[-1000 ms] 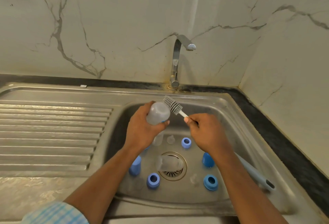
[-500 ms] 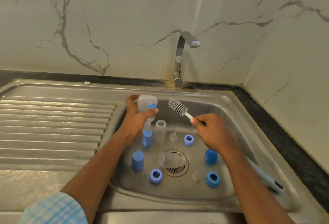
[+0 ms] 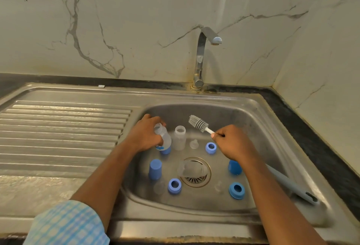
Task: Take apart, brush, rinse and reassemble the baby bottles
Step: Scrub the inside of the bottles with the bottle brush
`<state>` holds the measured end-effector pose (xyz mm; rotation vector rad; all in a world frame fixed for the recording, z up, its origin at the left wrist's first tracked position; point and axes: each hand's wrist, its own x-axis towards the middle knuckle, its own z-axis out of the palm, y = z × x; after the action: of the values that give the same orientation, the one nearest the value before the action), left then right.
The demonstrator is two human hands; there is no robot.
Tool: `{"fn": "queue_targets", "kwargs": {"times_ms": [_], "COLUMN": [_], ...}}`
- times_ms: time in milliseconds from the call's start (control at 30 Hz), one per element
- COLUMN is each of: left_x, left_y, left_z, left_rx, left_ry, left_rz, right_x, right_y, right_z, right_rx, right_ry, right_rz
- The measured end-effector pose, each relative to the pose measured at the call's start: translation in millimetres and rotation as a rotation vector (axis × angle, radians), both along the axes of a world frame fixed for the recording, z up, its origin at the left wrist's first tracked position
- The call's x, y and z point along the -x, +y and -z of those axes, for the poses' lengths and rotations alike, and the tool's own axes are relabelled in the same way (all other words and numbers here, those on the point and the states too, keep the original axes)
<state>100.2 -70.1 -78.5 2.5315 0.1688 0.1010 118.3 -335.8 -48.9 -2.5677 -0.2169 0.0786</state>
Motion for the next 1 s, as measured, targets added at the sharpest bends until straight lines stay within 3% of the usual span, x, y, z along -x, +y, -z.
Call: {"fn": "queue_targets", "kwargs": {"times_ms": [233,1000], "left_x": [-4.7,-9.5], "left_y": [-2.8,-12.0], "left_z": [13.5,45.1], "left_rx": [-0.193,-0.260], "left_ry": [0.069,0.259], "left_rz": [-0.034,-0.042], "right_x": [2.2,2.2], "right_y": [4.2,8.5], "right_z": [-1.7,-1.7], "right_rx": [0.023,0.026], "right_ry": [-0.032,-0.051], "right_rz": [0.035,0.025]}}
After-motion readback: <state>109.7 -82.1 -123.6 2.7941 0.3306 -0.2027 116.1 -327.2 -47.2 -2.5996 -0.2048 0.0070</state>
